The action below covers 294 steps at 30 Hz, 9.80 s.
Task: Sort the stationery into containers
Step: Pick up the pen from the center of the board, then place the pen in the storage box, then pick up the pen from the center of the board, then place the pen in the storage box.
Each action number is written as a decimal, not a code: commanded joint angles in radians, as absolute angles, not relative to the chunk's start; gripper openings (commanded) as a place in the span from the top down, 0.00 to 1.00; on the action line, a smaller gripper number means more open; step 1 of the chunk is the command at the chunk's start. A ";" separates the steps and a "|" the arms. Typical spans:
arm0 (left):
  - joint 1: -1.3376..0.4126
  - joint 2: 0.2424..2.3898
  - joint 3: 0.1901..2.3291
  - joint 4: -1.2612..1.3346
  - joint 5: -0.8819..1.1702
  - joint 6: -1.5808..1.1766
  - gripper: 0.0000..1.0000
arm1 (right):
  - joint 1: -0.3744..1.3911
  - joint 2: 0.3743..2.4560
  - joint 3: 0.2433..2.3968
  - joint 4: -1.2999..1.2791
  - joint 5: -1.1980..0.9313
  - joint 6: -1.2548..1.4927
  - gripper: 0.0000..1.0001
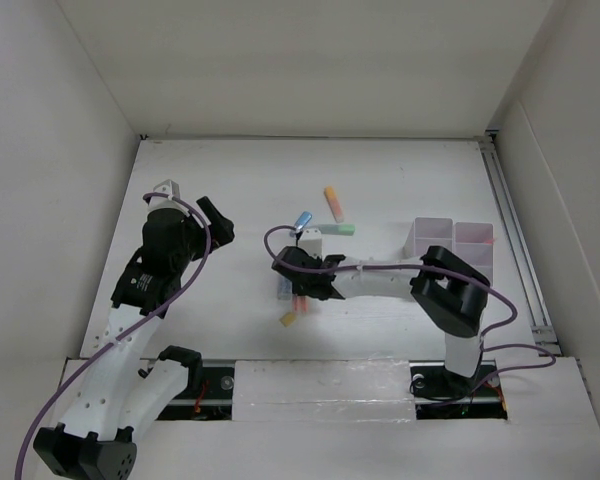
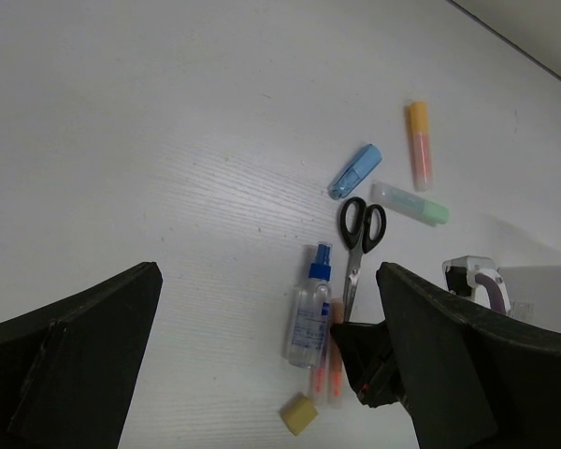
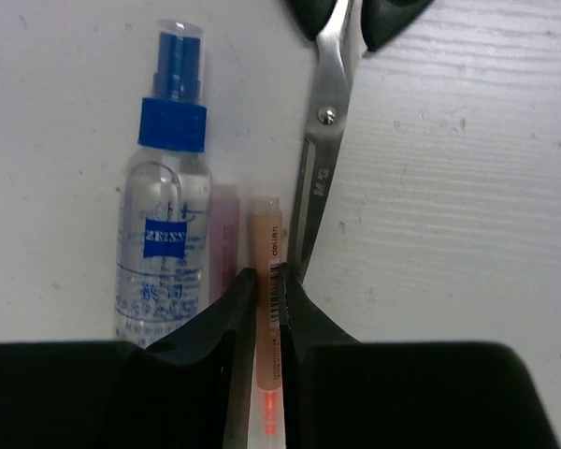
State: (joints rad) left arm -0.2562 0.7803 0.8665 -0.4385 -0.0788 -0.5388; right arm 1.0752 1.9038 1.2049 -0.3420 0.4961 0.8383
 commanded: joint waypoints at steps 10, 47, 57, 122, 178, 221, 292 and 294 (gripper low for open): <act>-0.259 0.764 0.888 -0.408 -0.060 -0.526 0.00 | 1.048 1.550 1.100 -0.258 0.414 0.684 1.00; -0.259 0.746 0.888 -0.399 -0.026 -0.517 0.00 | 0.083 1.031 1.012 -0.328 1.159 0.788 1.00; -0.259 0.755 0.888 -0.399 -0.026 -0.517 0.00 | 0.063 1.189 1.031 -0.402 1.207 0.922 1.00; -0.229 0.756 0.923 -0.503 -0.304 -0.623 0.00 | 1.037 1.534 1.216 -0.399 0.641 0.811 0.20; -0.229 0.845 0.914 -0.466 -0.187 -0.577 0.00 | 1.141 1.839 1.095 -0.353 0.563 0.925 0.42; -0.229 0.818 0.905 -0.457 -0.178 -0.568 0.00 | 1.177 1.496 0.959 -0.282 0.387 0.721 1.00; -0.229 0.790 0.905 -0.448 -0.141 -0.558 0.00 | 0.181 1.606 1.278 -1.009 1.310 1.394 1.00; -0.229 0.790 0.905 -0.448 -0.141 -0.558 0.00 | 0.190 1.627 1.287 -1.055 1.321 1.442 1.00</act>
